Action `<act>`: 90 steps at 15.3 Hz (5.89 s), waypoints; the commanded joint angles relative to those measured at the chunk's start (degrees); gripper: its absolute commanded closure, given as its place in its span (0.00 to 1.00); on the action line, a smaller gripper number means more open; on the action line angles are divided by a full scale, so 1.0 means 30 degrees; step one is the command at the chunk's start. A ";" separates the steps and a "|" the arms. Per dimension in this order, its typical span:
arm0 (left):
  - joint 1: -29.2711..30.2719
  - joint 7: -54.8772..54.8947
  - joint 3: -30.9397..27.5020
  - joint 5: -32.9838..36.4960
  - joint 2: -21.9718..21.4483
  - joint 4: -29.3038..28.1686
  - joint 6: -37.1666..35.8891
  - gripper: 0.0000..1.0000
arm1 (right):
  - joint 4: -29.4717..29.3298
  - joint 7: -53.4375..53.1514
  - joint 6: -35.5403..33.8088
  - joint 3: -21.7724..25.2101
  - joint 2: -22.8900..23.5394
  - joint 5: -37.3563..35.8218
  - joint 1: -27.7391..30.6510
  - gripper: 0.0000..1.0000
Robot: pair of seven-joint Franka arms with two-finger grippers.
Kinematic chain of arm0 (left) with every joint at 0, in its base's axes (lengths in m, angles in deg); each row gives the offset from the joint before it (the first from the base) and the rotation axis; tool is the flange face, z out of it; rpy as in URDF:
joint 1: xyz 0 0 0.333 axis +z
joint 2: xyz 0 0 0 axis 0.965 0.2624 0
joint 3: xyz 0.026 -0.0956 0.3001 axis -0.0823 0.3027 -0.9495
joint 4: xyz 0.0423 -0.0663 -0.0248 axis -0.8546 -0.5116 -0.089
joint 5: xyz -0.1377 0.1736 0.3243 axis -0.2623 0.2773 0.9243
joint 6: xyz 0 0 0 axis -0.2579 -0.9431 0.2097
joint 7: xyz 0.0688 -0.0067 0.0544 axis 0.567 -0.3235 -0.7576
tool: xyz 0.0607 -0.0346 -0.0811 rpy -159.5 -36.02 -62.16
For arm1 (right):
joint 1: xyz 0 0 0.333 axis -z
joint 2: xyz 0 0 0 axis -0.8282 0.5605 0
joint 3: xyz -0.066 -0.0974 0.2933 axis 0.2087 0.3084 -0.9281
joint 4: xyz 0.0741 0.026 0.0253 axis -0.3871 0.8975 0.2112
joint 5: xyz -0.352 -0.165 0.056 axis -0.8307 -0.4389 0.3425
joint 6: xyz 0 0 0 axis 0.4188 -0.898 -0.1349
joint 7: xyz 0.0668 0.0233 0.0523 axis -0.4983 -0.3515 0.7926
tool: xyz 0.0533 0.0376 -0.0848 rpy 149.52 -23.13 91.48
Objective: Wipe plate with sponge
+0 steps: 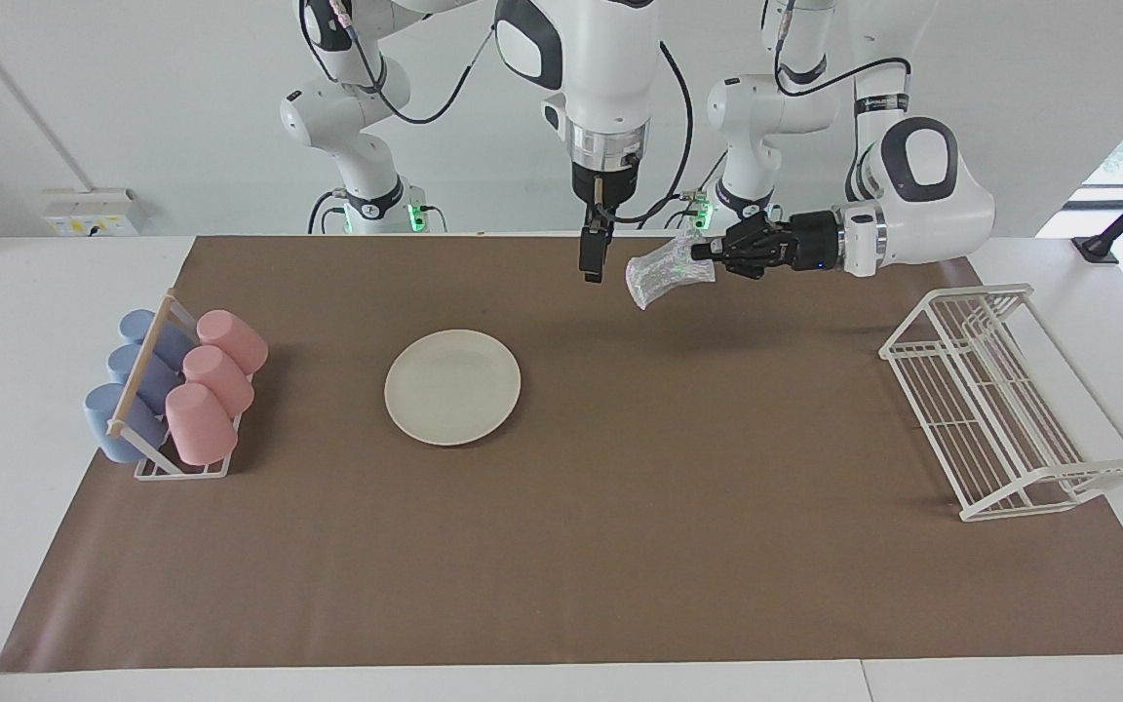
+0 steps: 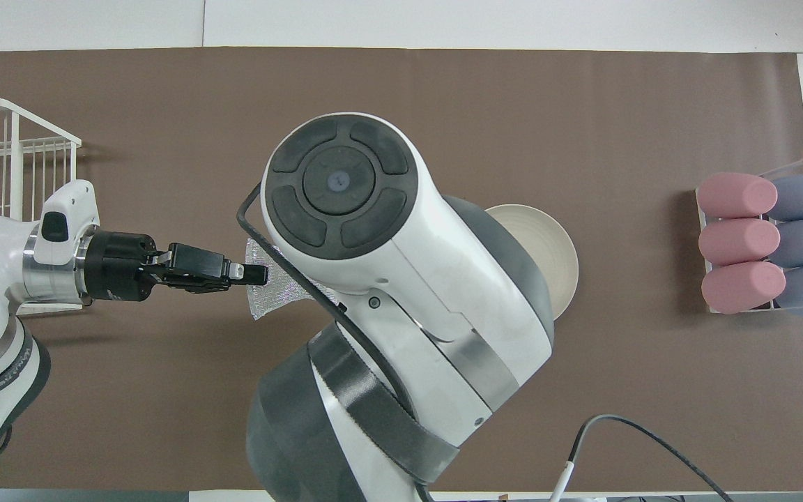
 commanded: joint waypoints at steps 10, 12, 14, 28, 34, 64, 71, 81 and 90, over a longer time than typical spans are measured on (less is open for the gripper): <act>-0.1404 0.2232 -0.0207 -0.2414 0.0204 -0.0822 -0.0485 1.00 | 0.0724 0.2417 0.1300 -0.0043 -0.0144 0.0276 -0.0436 0.00; -0.1433 0.2232 -0.0236 -0.2414 0.0204 -0.0851 -0.0544 1.00 | 0.1134 0.2509 0.1625 -0.0218 -0.0348 0.0364 -0.0494 0.00; -0.1462 0.2261 -0.0207 -0.2414 0.0204 -0.0851 -0.0632 1.00 | 0.1836 0.3499 0.1655 -0.0366 -0.0699 0.0394 -0.0494 0.00; -0.1521 0.2232 -0.0236 -0.2385 0.0175 -0.0851 -0.0691 1.00 | 0.2602 0.5761 0.1714 -0.0425 -0.1082 0.0863 -0.0582 0.61; -0.1521 0.2261 -0.0149 -0.2356 0.0204 -0.0851 -0.0749 1.00 | 0.2660 0.5995 0.2034 -0.0424 -0.1052 0.0892 -0.0407 1.00; -0.0905 -1.0073 -0.0266 1.9452 -0.0031 0.7759 0.0923 0.00 | 1.9680 1.4200 1.4927 -0.0248 -0.5301 0.1478 0.7358 1.00; -0.0906 -1.0015 -0.0207 2.6559 0.0262 1.0541 -0.1272 0.00 | 2.1293 1.3965 1.7971 -0.0307 -0.5097 0.2353 0.7065 1.00; -0.0583 -1.0102 -0.0324 2.5918 0.0233 1.0750 -0.1600 0.00 | 2.1791 1.6890 1.8970 -0.0278 -0.4539 0.3031 0.8059 1.00; -0.0525 -1.0190 -0.0265 2.5188 0.0702 1.0576 -0.1541 0.00 | 2.1850 1.5234 1.9349 -0.0365 -0.4481 0.3089 0.7511 1.00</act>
